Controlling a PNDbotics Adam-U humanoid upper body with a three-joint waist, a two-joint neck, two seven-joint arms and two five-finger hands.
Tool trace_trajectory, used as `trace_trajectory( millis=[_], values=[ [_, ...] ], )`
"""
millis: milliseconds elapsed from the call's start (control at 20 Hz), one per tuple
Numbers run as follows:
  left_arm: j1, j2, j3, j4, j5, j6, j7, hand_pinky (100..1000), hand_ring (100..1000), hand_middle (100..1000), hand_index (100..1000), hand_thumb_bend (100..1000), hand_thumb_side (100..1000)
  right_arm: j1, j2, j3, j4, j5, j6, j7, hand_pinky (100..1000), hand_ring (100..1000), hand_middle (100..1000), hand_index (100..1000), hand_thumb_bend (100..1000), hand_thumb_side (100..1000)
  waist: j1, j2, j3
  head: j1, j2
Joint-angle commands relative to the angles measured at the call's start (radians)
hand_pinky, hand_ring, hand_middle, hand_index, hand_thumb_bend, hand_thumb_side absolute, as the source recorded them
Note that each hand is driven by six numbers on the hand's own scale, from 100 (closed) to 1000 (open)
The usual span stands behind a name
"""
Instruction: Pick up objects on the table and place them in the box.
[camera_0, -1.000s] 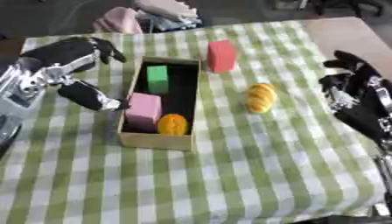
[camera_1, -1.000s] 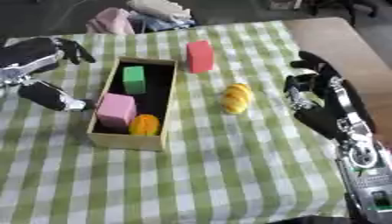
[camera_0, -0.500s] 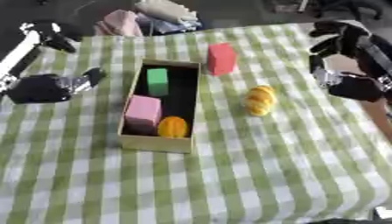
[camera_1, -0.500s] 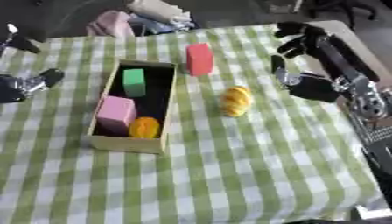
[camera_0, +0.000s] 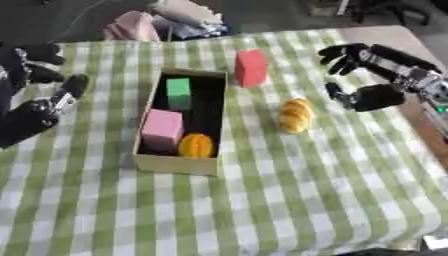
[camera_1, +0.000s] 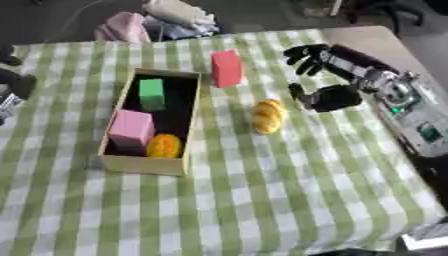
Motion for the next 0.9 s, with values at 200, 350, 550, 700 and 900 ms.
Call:
trace_trajectory(
  millis=[200,350,550,700,900],
  values=[
    [0.006,-0.041,0.013,0.002,-0.007,-0.001,0.013,775,652,687,821,481,539,-0.092,0.068,0.006,0.169,0.182,-0.059,0.081,812,826,856,954,100,457,-0.015,0.0,0.002,-0.014,-0.011],
    [0.012,-0.051,0.011,0.007,-0.018,0.002,0.005,777,656,688,822,480,547,-0.113,0.099,0.002,0.223,0.261,-0.084,0.079,826,843,863,956,100,603,-0.014,0.0,0.003,-0.017,-0.011],
    [0.016,-0.06,0.009,0.011,-0.035,0.005,-0.007,778,658,691,823,479,550,-0.129,0.12,0.004,0.253,0.38,-0.118,0.074,847,862,870,958,100,556,-0.014,0.001,0.004,-0.021,-0.01],
    [0.016,-0.065,0.009,0.012,-0.047,0.008,-0.011,779,660,691,823,479,552,-0.135,0.131,0.002,0.265,0.459,-0.143,0.059,851,862,863,950,100,529,-0.013,0.001,0.005,-0.022,-0.011],
    [0.02,-0.072,0.009,0.013,-0.063,0.012,-0.014,780,660,691,823,433,567,-0.138,0.143,0.001,0.28,0.535,-0.178,0.032,841,814,807,902,100,395,-0.012,0.002,0.008,-0.024,-0.011]
  ],
)
